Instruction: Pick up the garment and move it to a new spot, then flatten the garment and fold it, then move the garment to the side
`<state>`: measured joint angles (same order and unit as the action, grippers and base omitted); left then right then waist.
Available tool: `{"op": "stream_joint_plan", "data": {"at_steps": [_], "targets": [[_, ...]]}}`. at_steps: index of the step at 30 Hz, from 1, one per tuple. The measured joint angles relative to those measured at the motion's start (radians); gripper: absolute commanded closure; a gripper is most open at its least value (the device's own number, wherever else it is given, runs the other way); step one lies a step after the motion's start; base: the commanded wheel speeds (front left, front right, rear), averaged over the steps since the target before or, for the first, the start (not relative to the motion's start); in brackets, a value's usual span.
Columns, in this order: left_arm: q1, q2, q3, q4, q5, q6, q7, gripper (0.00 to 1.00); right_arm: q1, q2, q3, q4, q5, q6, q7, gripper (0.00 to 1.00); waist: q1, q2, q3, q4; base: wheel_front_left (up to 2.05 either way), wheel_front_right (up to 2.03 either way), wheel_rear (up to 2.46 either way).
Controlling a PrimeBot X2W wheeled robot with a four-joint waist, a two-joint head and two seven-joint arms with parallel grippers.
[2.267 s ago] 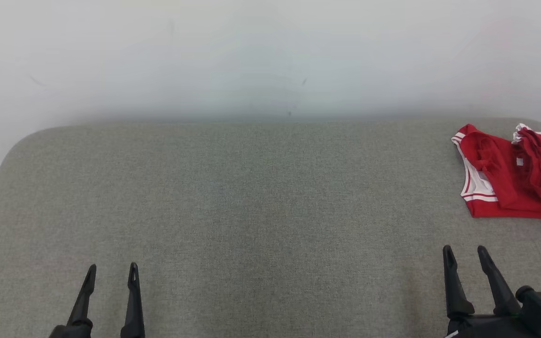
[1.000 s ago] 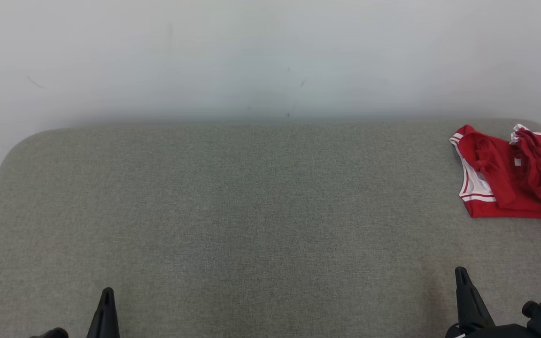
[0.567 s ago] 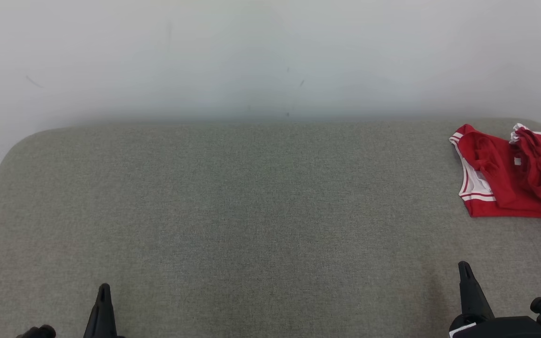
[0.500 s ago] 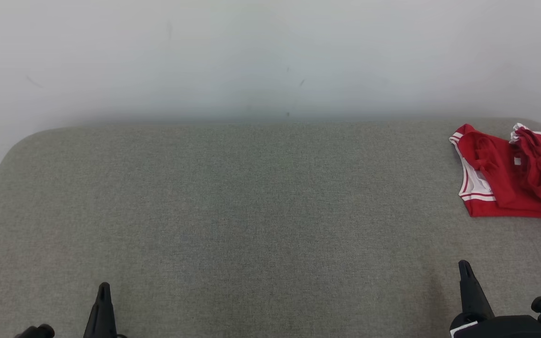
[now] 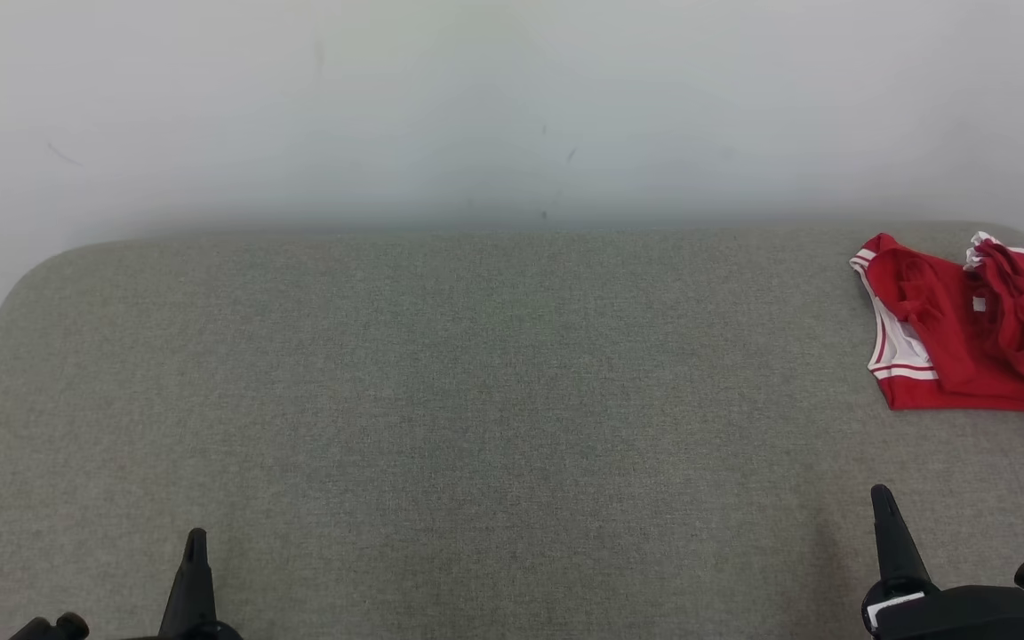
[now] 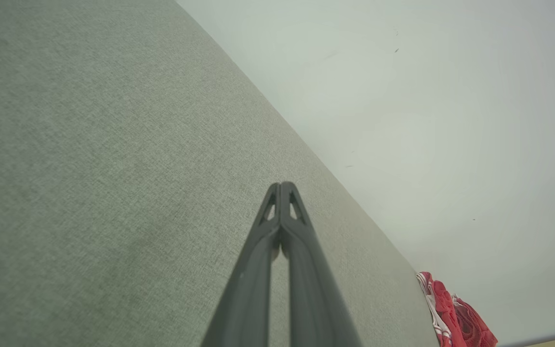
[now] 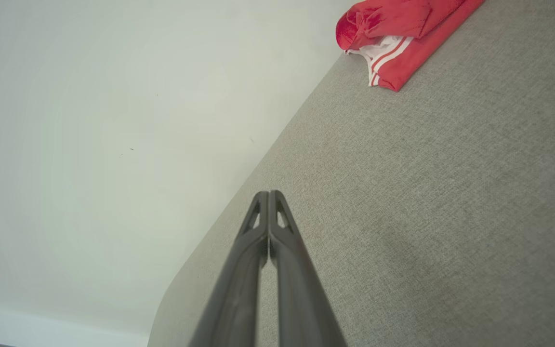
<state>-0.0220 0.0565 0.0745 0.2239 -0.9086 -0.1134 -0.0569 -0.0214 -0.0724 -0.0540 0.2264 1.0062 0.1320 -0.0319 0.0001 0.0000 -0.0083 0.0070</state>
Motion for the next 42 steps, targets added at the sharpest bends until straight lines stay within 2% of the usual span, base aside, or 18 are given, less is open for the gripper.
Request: {"op": "stream_joint_plan", "data": {"at_steps": [42], "targets": [[-0.051, -0.003, 0.025, 0.013, -0.440, -0.010, 0.107, 1.00, -0.053, 0.013, -0.038, 0.012, 0.377, 0.000, 0.093, 1.00, 0.0000, 0.0000, 0.006, -0.004, 0.00, 0.00, 0.00]]}}
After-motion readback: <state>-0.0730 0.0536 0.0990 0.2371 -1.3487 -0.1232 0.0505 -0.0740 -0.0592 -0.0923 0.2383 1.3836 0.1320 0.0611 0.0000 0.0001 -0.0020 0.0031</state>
